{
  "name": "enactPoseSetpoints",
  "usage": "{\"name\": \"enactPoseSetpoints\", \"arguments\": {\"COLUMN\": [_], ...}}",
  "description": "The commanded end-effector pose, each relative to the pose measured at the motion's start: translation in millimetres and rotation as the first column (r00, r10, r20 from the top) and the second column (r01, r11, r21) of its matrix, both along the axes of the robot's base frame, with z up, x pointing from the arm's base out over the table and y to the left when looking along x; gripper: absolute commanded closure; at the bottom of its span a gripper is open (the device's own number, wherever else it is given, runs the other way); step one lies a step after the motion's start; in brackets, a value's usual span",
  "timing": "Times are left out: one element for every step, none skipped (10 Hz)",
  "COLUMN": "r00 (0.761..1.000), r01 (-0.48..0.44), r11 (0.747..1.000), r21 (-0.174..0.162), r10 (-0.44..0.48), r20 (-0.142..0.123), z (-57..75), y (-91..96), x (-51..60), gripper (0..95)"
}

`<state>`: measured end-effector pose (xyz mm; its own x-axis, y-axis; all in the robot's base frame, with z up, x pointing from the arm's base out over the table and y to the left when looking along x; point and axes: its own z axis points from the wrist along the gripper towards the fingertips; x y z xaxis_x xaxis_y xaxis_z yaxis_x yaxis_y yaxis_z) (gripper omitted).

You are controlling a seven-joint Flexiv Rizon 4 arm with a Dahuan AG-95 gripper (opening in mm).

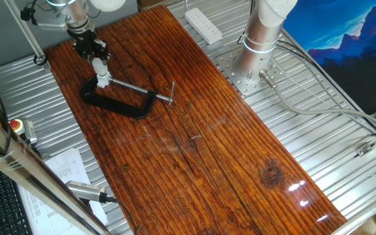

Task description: Take out the light bulb by rotating it

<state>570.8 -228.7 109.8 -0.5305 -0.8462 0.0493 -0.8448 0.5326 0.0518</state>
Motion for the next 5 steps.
{"name": "enactPoseSetpoints", "arguments": {"r00": [0.997, 0.994, 0.991, 0.983, 0.977], "r01": [-0.081, -0.112, -0.137, -0.181, -0.214], "r11": [0.997, 0.994, 0.991, 0.983, 0.977], "r21": [0.0, 0.001, 0.002, 0.004, 0.001], "r10": [0.081, 0.112, 0.137, 0.181, 0.214], "r20": [0.003, 0.003, 0.003, 0.004, 0.004], "z": [-0.6, -0.6, -0.7, -0.7, -0.7], "y": [0.7, 0.8, 0.9, 1.0, 1.1], "x": [-0.3, -0.3, -0.3, -0.3, -0.3], "gripper": [95.0, 95.0, 95.0, 95.0, 95.0]}}
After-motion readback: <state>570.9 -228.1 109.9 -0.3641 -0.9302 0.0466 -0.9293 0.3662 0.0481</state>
